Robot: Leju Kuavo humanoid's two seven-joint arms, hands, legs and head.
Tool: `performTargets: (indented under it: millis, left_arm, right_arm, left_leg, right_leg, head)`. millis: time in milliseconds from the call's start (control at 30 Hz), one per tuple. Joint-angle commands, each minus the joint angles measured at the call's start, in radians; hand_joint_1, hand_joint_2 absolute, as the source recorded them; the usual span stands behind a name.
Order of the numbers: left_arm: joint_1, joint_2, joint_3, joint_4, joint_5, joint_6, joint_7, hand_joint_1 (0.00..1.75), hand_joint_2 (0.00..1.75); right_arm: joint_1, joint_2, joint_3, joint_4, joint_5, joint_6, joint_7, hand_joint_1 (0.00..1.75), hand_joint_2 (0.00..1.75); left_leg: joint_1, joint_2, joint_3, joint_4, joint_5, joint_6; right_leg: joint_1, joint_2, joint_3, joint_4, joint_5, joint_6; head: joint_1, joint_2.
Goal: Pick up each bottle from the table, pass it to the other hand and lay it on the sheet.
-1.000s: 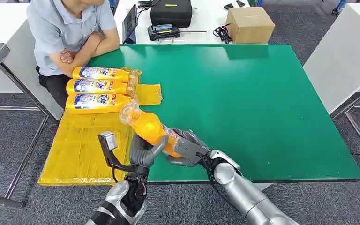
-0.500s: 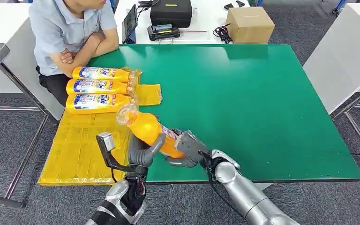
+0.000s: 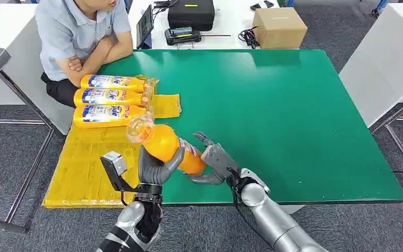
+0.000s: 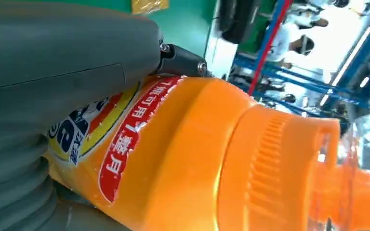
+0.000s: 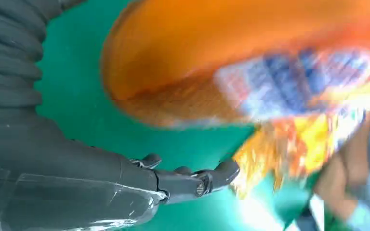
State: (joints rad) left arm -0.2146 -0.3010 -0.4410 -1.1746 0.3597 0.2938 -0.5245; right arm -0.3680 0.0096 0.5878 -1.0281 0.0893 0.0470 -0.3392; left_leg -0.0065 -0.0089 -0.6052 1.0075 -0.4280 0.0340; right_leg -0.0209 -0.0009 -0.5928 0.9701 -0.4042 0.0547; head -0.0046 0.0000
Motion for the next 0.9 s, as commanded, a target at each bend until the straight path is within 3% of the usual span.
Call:
performTargets:
  millis: [33,67,100,200,400,533,767,900]
  left_arm:
    - [0.027,0.106,-0.023,-0.086,-0.300,0.217,0.032,1.75,1.75]
    - [0.025,0.107,-0.007,-0.074,-0.300,0.211,0.030,1.75,1.75]
    - [-0.005,0.135,-0.029,-0.010,-0.514,0.330,0.086,1.75,1.75]
    - [-0.027,0.145,0.046,0.039,-0.750,0.404,0.104,1.75,1.75]
    - [-0.059,0.180,0.141,0.029,-1.025,0.390,0.207,1.75,1.75]
    - [-0.113,0.269,0.176,0.092,-1.425,0.369,0.400,1.75,1.75]
    - [-0.252,0.324,0.161,0.407,-1.630,0.236,0.509,1.75,1.75]
    - [-0.277,0.320,0.160,0.465,-1.629,0.230,0.499,1.75,1.75]
  right_arm:
    - [0.134,0.030,-0.197,-0.108,0.084,-0.136,0.003,0.00,1.75]
    - [0.151,0.026,-0.210,-0.122,0.094,-0.134,-0.002,0.00,1.75]
    - [0.181,0.034,-0.247,-0.144,0.123,-0.159,-0.009,0.00,1.75]
    - [0.223,0.046,-0.306,-0.187,0.146,-0.152,-0.019,0.00,1.75]
    - [0.223,0.065,-0.353,-0.192,0.154,-0.130,-0.029,0.00,1.75]
    - [0.236,0.071,-0.371,-0.218,0.158,-0.123,-0.043,0.00,1.75]
    - [0.218,0.074,-0.376,-0.200,0.150,-0.089,-0.051,0.00,1.75]
    - [0.212,0.075,-0.376,-0.192,0.150,-0.084,-0.052,0.00,1.75]
  left_leg:
    - [0.001,0.000,0.006,-0.001,-0.003,-0.003]
    - [0.001,-0.002,0.004,-0.001,-0.001,-0.002]
    - [0.002,-0.002,0.006,-0.002,-0.002,-0.003]
    - [0.001,-0.001,0.003,-0.002,-0.001,-0.002]
    - [0.002,0.002,0.004,0.000,-0.002,-0.003]
    - [0.001,0.002,0.003,-0.001,-0.001,-0.003]
    - [0.002,0.001,0.005,-0.001,-0.001,-0.003]
    - [0.002,0.000,0.004,0.000,0.000,-0.003]
  right_leg:
    - [0.002,0.000,0.006,-0.001,-0.003,-0.003]
    - [0.001,-0.002,0.004,-0.001,-0.002,-0.002]
    - [0.002,-0.002,0.006,-0.002,-0.002,-0.003]
    - [0.001,-0.001,0.004,-0.001,-0.001,-0.002]
    - [0.002,0.002,0.003,0.000,-0.001,-0.004]
    - [0.001,0.001,0.002,0.000,-0.001,-0.003]
    - [0.002,0.000,0.005,-0.001,-0.001,-0.004]
    - [0.002,0.000,0.004,0.000,-0.001,-0.003]
  head:
    - [0.000,0.000]
    - [0.000,0.000]
    - [0.000,0.000]
    - [0.000,0.000]
    - [0.000,0.000]
    - [0.000,0.000]
    - [0.001,0.000]
    - [0.001,0.000]
